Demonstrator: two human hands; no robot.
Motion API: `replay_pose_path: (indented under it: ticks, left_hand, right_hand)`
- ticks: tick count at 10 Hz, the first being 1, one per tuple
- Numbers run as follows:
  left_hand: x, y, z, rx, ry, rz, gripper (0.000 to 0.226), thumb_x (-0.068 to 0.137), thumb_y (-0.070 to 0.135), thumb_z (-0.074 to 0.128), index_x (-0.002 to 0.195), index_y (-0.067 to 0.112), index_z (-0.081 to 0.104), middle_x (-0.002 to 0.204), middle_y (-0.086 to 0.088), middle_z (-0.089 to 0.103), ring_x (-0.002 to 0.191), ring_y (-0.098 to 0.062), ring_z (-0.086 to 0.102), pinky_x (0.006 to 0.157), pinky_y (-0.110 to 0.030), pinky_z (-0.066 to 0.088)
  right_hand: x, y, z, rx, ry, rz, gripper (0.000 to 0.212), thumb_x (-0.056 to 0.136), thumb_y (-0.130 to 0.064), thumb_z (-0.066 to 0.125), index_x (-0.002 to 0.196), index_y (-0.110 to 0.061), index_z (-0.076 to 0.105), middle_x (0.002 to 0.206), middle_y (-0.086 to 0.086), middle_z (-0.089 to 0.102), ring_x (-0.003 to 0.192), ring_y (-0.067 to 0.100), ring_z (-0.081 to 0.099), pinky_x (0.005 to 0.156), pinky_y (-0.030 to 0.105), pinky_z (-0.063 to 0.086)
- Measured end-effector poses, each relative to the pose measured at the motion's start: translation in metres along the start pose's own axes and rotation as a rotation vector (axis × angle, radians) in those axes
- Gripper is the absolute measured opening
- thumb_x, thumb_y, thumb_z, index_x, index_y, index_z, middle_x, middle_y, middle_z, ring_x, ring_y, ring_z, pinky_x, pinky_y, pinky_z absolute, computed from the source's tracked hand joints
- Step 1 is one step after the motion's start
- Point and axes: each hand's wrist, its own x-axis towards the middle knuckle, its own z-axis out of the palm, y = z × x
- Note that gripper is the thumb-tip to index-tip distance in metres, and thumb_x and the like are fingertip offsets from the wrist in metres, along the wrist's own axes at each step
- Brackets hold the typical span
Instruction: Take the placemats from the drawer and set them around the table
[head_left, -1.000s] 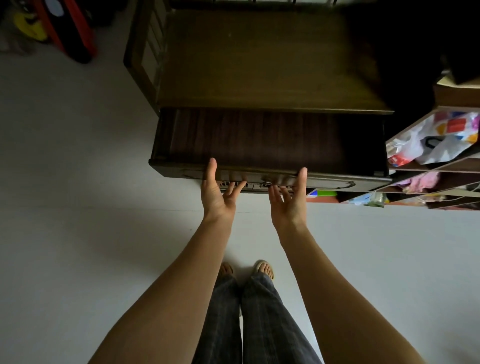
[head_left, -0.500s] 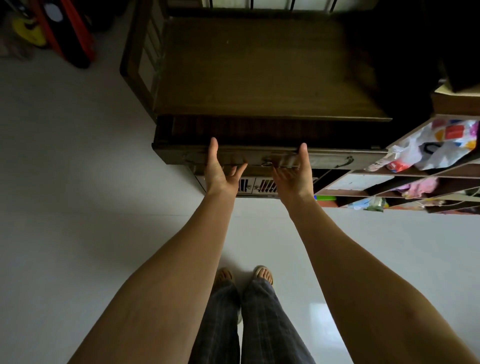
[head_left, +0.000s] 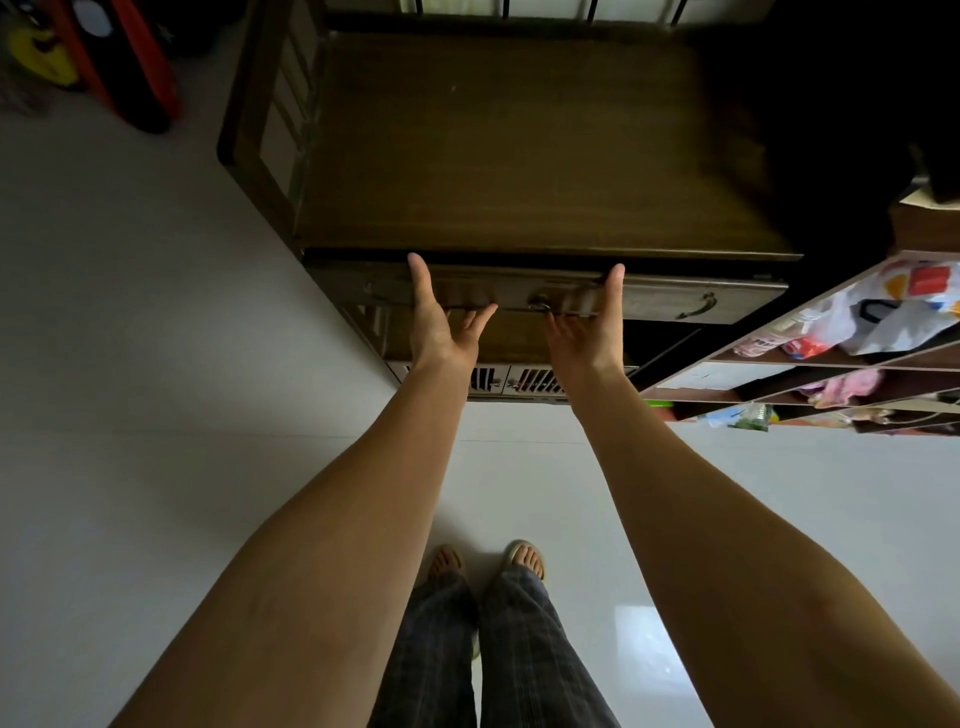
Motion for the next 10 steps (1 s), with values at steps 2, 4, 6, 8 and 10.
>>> replay_pose_path:
  ticks: [2,4,6,8,10]
  left_hand:
    - [-0.001,0.004,0.01,-0.031,-0.025,0.049,0.069,0.087,0.056,0.059,0.145,0.031,0.032,0.133,-0.006,0.031,0.127,-0.034,0.036,0.099,-0.06,0.044]
    - [0.008,0.006,0.015,-0.051,-0.054,0.062,0.071,0.084,0.055,0.063,0.144,0.034,0.032,0.147,-0.007,0.028,0.139,-0.035,0.026,0.1,-0.063,0.042]
    - [0.006,0.008,0.016,0.009,0.002,0.037,0.073,0.08,0.059,0.065,0.14,0.027,0.037,0.137,-0.012,0.037,0.107,-0.031,0.043,0.096,-0.055,0.049]
    - [-0.013,0.03,0.027,0.127,0.082,-0.024,0.065,0.091,0.047,0.057,0.144,0.018,0.034,0.142,-0.019,0.036,0.128,-0.037,0.044,0.099,-0.052,0.048]
    - [-0.05,0.063,0.042,0.528,0.08,-0.076,0.043,0.101,0.022,0.046,0.141,0.005,0.039,0.13,-0.019,0.056,0.117,-0.032,0.058,0.097,-0.043,0.05]
  right_hand:
    - [0.003,-0.008,0.01,0.178,-0.044,-0.004,0.085,0.076,-0.061,0.065,0.145,-0.022,0.035,0.142,0.009,0.044,0.132,0.029,0.042,0.114,0.045,0.031]
    - [0.005,-0.022,0.032,0.026,-0.119,0.01,0.068,0.079,-0.052,0.068,0.135,-0.019,0.046,0.135,0.011,0.052,0.121,0.031,0.052,0.106,0.05,0.041]
    - [0.009,-0.028,0.033,-0.078,-0.007,0.05,0.07,0.073,-0.044,0.076,0.129,-0.013,0.049,0.126,0.012,0.058,0.113,0.032,0.057,0.1,0.047,0.048]
    - [-0.009,-0.047,0.046,-0.106,0.112,0.103,0.051,0.08,-0.032,0.074,0.119,-0.011,0.049,0.122,0.013,0.056,0.113,0.031,0.056,0.094,0.04,0.052]
    - [-0.039,-0.076,0.047,-0.361,0.183,0.151,0.042,0.094,-0.018,0.056,0.132,-0.001,0.047,0.126,0.021,0.057,0.115,0.032,0.058,0.083,0.035,0.049]
